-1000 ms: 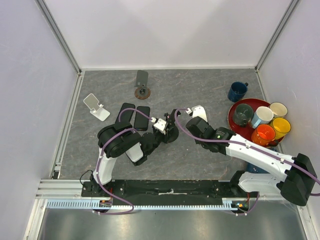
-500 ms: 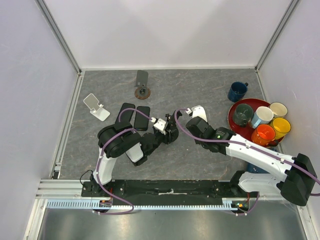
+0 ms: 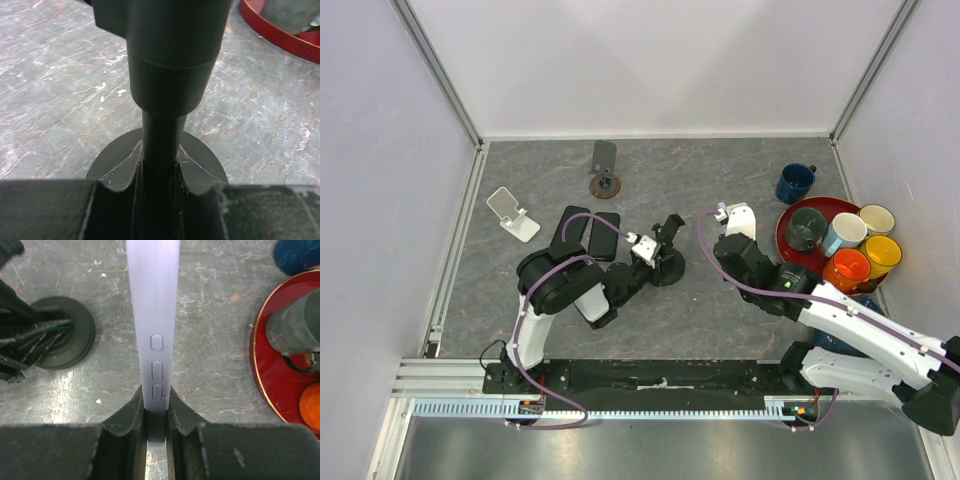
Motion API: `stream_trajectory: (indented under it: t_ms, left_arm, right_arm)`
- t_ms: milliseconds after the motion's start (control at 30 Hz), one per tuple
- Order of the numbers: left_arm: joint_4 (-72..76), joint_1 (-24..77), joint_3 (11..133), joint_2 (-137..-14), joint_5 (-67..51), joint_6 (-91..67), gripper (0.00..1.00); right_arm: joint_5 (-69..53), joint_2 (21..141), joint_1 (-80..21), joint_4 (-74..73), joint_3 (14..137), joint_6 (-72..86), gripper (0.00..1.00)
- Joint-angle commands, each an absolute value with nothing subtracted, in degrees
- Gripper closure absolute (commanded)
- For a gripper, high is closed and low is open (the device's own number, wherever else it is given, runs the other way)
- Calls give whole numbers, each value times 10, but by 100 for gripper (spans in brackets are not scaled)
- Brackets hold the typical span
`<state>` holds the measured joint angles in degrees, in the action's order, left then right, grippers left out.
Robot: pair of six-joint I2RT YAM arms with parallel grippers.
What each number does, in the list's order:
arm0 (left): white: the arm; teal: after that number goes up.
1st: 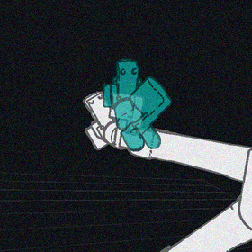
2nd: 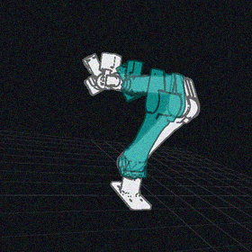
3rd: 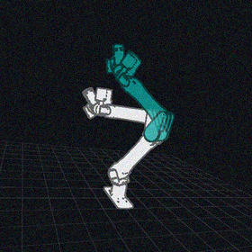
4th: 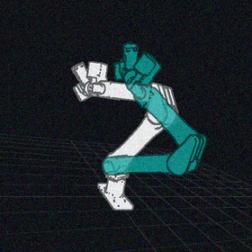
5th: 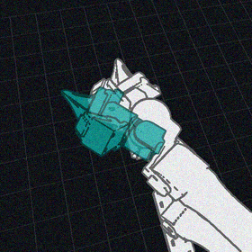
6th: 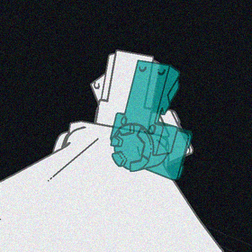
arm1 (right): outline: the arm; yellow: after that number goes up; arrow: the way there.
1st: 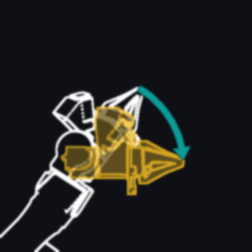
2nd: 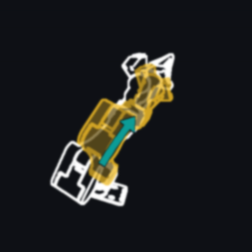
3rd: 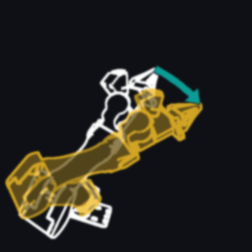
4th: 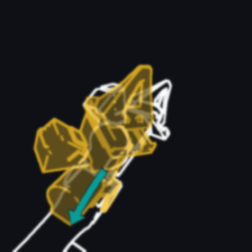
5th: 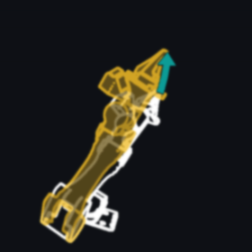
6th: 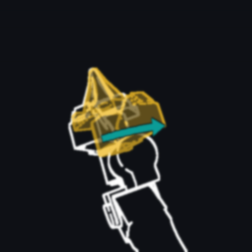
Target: Remove the phone from the phone stand
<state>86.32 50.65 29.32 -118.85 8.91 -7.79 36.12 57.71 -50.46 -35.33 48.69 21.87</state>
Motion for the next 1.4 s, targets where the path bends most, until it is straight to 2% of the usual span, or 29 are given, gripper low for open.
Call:
stream_trajectory:
  t_ms: [0,300,500,533,600,633,700,733,833,933,1100,1367]
  left_arm:
    - [945,536,302,-1230,12,-110,92]
    - [838,606,379,-1254,3,-63,90]
    - [796,644,410,-1262,-4,-49,79]
    - [795,645,410,-1263,-4,-54,72]
    - [793,645,410,-1264,0,-56,66]
    - [792,645,408,-1263,17,-58,58]
    - [792,645,403,-1259,30,-59,49]
    - [792,645,401,-1257,32,-59,40]
    - [793,645,391,-1246,40,-59,28]
    - [807,645,372,-1230,47,-59,21]
    - [849,645,317,-1193,74,-52,15]
    - [860,645,230,-1082,126,-86,14]
  right_arm:
    - [418,533,-503,-318,495,215,100]
    - [461,471,-503,-318,498,199,100]
    - [481,447,-504,-335,514,183,100]
    - [486,445,-503,-337,515,181,100]
    - [490,436,-503,-340,518,178,100]
    - [493,433,-503,-343,518,176,100]
    - [495,426,-503,-345,518,171,100]
    - [496,424,-504,-346,518,172,100]
    - [497,415,-504,-350,518,170,100]
    - [500,406,-504,-352,518,168,100]
    - [503,392,-503,-352,518,164,100]
    - [490,392,-504,-351,535,145,100]
